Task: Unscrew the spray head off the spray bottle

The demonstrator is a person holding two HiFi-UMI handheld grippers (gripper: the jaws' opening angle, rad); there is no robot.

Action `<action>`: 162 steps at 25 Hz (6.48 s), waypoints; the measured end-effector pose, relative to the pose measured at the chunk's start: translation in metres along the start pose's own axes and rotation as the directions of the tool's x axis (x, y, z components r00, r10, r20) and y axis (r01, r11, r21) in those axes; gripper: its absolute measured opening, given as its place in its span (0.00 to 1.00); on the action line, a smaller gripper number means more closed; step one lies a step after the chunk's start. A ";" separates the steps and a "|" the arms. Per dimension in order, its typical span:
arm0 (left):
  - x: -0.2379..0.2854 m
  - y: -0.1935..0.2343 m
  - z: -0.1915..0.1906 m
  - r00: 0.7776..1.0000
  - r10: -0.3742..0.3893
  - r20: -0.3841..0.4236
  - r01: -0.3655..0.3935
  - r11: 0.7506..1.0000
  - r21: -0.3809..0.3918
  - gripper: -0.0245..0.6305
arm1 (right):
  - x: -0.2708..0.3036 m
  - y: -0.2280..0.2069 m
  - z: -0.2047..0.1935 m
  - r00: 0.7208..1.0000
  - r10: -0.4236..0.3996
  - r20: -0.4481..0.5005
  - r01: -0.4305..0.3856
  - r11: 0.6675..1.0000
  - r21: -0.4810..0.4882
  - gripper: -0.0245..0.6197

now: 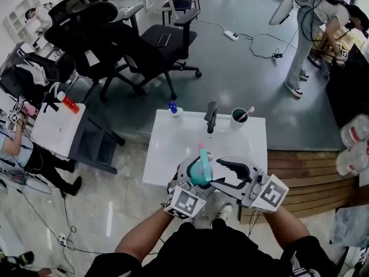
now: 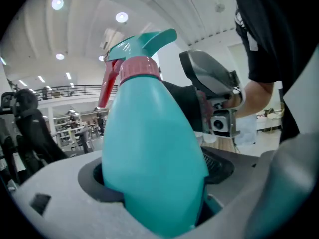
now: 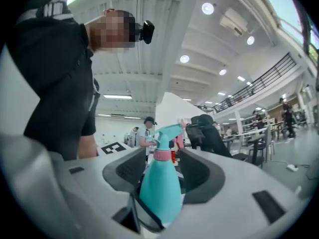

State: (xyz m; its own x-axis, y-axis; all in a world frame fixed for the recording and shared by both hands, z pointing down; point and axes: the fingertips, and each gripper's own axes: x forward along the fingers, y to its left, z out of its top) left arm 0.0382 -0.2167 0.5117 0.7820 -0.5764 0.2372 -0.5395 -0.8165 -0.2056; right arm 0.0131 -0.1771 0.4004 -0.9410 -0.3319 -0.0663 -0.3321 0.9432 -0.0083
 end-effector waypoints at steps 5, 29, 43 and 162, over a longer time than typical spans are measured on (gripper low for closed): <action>0.002 0.023 -0.018 0.986 0.153 -0.065 -0.153 0.988 -0.002 0.74 | 0.012 -0.013 -0.003 0.991 -0.130 0.044 0.130 0.991 -0.018 0.33; -0.004 -0.033 0.010 0.977 -0.194 0.087 0.184 0.976 0.113 0.74 | 0.014 0.022 -0.001 0.989 0.138 -0.043 -0.140 0.989 -0.047 0.25; 0.019 0.010 -0.029 0.994 0.091 -0.066 -0.095 0.994 -0.059 0.74 | 0.000 -0.019 -0.003 0.991 -0.107 0.085 0.104 0.994 0.030 0.35; 0.015 0.005 -0.026 0.997 0.054 -0.052 -0.053 0.998 0.014 0.74 | 0.027 -0.020 -0.025 0.977 -0.210 -0.034 0.212 0.973 0.090 0.26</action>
State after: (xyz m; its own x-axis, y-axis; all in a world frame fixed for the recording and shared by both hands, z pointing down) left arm 0.0389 -0.2296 0.5387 0.7347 -0.6203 0.2747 -0.5757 -0.7843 -0.2313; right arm -0.0077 -0.2058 0.4239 -0.8522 -0.5225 -0.0294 -0.5166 0.8489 -0.1121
